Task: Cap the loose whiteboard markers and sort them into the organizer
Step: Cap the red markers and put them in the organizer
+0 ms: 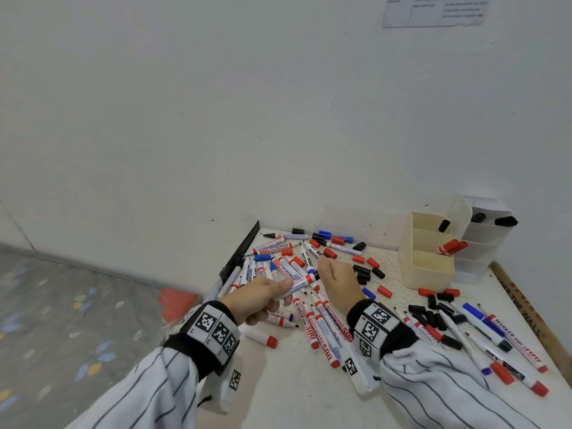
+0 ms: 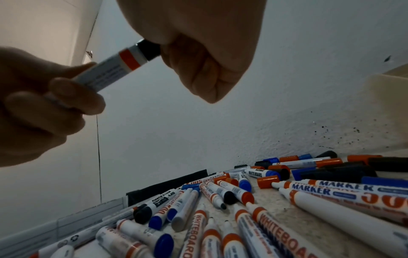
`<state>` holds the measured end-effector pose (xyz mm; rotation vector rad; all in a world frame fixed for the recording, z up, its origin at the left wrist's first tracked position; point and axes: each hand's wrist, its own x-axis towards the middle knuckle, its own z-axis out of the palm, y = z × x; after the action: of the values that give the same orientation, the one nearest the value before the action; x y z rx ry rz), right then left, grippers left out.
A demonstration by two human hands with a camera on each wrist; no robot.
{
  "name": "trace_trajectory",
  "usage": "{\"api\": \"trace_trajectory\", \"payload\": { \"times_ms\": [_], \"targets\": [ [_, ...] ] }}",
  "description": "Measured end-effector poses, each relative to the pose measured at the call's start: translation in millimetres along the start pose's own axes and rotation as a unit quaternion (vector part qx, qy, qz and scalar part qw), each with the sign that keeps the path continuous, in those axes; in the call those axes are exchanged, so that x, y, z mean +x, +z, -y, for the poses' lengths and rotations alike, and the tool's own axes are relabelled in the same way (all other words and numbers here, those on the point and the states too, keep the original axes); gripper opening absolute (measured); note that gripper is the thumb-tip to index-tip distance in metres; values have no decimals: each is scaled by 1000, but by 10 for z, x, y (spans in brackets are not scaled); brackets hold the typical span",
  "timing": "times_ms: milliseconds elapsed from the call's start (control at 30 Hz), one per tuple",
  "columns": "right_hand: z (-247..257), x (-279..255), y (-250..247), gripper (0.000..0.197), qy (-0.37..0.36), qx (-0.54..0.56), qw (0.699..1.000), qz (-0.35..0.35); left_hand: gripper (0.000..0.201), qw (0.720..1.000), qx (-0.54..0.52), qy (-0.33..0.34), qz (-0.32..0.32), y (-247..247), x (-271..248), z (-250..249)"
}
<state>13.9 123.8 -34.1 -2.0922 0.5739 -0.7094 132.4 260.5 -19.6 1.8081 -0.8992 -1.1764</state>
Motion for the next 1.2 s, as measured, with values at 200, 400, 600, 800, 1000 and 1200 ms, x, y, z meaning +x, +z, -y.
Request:
{"api": "trace_trajectory", "payload": {
  "times_ms": [200, 400, 600, 800, 1000, 1200],
  "targets": [
    [-46, 57, 49, 37, -40, -27, 998, 52, 44, 999, -13, -27, 17, 11, 8, 93],
    [-164, 164, 38, 33, -19, -103, 992, 75, 44, 970, 216, 18, -107, -8, 102, 175],
    [-366, 241, -140, 34, 37, -141, 989, -12, 28, 902, 409, -73, -117, -153, 80, 564],
    [-509, 202, -213, 33, 54, -157, 986, -25, 35, 878, 471, -28, -82, -24, 235, 691],
    [-566, 148, -364, 28, 63, -161, 984, -37, 33, 864, 484, 2, -142, 27, 434, 704],
    [-641, 121, -479, 31, 64, -158, 984, -42, 26, 831, 537, 0, -148, 19, 543, 684]
  ]
}}
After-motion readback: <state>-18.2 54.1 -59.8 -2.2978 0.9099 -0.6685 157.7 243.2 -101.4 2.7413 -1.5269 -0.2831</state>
